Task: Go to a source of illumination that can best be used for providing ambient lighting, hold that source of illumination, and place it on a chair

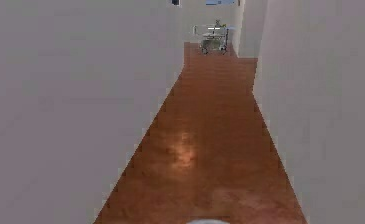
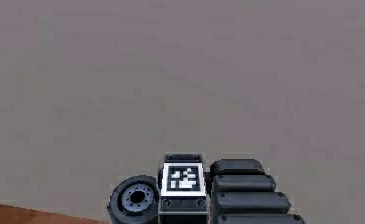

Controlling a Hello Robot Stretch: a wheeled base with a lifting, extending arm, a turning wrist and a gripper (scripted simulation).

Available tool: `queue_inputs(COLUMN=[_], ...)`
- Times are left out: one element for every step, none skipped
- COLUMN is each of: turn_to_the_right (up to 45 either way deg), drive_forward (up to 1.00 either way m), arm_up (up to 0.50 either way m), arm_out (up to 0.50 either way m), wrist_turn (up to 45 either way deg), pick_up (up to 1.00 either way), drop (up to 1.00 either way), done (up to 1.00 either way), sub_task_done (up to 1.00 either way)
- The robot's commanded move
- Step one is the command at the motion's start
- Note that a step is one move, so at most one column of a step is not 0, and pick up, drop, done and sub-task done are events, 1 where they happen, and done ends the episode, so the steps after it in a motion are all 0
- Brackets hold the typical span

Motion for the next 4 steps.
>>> queue_inputs(turn_to_the_right=[27.0,0.0,-21.0,0.0], drive_forward=[0.00,0.35,0.00,1.00], arm_up=[0.00,0.00,0.00,0.00], arm_out=[0.00,0.00,0.00,0.00], wrist_turn=[0.0,0.0,0.0,0.0], pick_up=[0.00,0.00,0.00,0.00], drop=[0.00,0.00,0.00,0.00], done=[0.00,0.00,0.00,0.00], sub_task_done=[0.00,0.00,0.00,0.00])
